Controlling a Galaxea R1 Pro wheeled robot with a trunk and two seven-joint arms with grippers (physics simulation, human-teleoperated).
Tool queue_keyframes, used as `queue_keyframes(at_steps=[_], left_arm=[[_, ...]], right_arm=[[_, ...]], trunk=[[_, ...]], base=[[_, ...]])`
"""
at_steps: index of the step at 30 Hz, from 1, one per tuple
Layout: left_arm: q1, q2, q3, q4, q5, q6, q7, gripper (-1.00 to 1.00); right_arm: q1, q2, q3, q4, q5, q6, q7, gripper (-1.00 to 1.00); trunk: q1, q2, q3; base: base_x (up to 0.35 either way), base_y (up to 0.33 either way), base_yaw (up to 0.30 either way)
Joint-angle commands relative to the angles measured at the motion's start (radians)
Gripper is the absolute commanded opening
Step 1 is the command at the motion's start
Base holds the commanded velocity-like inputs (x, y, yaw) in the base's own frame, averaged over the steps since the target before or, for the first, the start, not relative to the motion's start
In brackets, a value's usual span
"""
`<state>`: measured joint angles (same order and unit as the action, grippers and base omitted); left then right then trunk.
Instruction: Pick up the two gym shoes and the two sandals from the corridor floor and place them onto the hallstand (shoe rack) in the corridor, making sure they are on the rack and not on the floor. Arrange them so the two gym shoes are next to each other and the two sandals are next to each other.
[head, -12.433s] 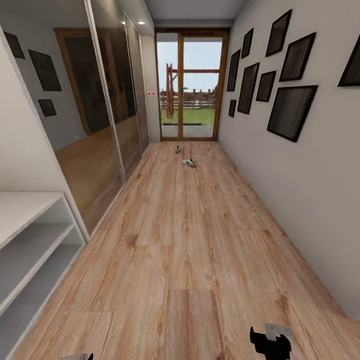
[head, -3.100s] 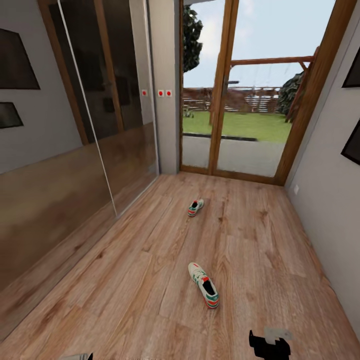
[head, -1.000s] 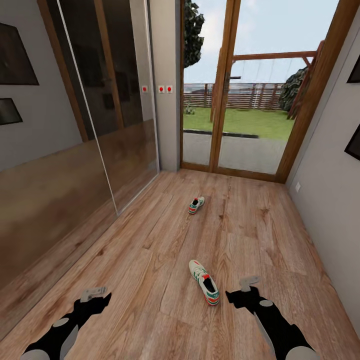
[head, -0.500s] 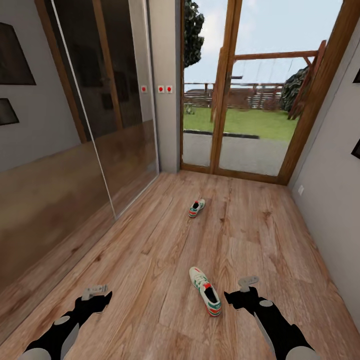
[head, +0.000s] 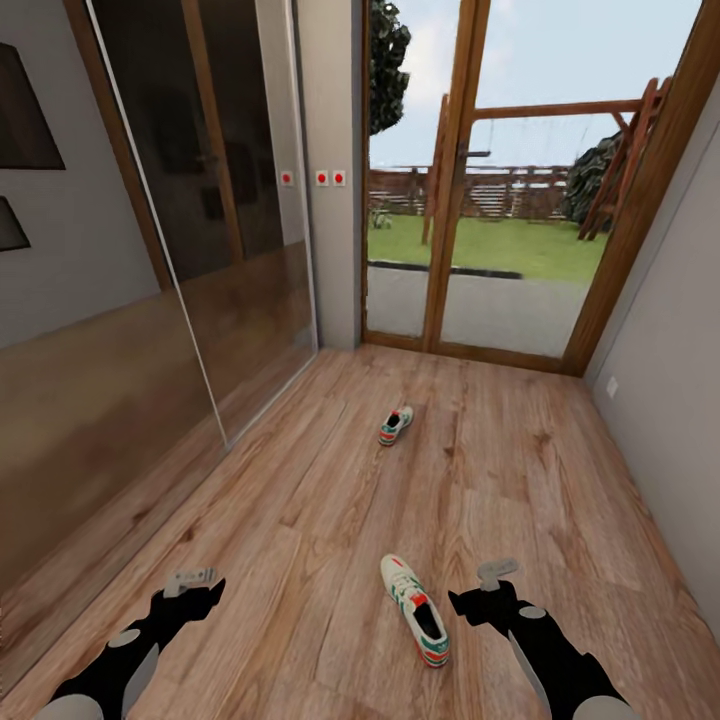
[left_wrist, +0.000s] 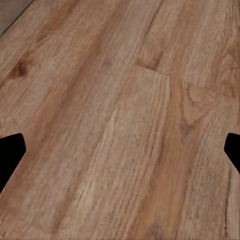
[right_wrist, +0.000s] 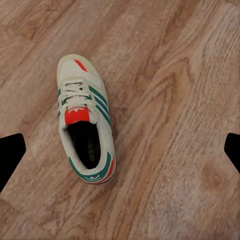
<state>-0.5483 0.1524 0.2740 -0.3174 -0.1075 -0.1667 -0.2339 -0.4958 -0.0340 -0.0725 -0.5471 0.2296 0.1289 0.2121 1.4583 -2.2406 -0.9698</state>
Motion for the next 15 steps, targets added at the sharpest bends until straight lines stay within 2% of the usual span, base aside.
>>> queue_keyframes(at_steps=[1, 4, 5, 8, 11, 15], left_arm=[[-0.001, -0.001, 0.009, -0.006, -0.01, -0.004, -0.006, 1.0], [-0.001, -0.002, 0.008, -0.05, -0.009, -0.001, -0.005, 1.0], [-0.001, -0.004, 0.009, -0.109, -0.007, 0.01, -0.005, 1.0], [-0.001, -0.02, 0.009, -0.164, -0.008, 0.029, -0.005, 1.0], [-0.001, -0.035, 0.009, -0.197, -0.008, 0.055, -0.006, 1.0], [0.005, -0.038, 0.01, -0.207, -0.008, 0.058, -0.007, 1.0]], right_arm=[[0.0, 0.001, -0.007, -0.002, 0.01, 0.005, 0.009, 1.0], [0.0, 0.0, -0.007, -0.002, 0.01, 0.005, 0.009, 1.0], [0.0, 0.001, -0.007, -0.002, 0.01, 0.005, 0.009, 1.0], [0.0, 0.001, -0.007, -0.002, 0.011, 0.005, 0.009, 1.0], [0.0, 0.001, -0.007, -0.002, 0.011, 0.005, 0.008, 1.0], [0.0, 0.0, -0.007, -0.002, 0.011, 0.005, 0.007, 1.0]], trunk=[[0.0, 0.0, -0.001], [0.0, 0.0, -0.004], [0.0, 0.0, -0.005], [0.0, 0.0, -0.008], [0.0, 0.0, -0.011], [0.0, 0.0, -0.012]], base=[[0.01, 0.0, 0.093], [0.006, 0.0, 0.131], [0.002, 0.0, 0.167], [0.001, 0.0, 0.175], [0.0, 0.0, 0.147], [0.0, 0.0, 0.048]])
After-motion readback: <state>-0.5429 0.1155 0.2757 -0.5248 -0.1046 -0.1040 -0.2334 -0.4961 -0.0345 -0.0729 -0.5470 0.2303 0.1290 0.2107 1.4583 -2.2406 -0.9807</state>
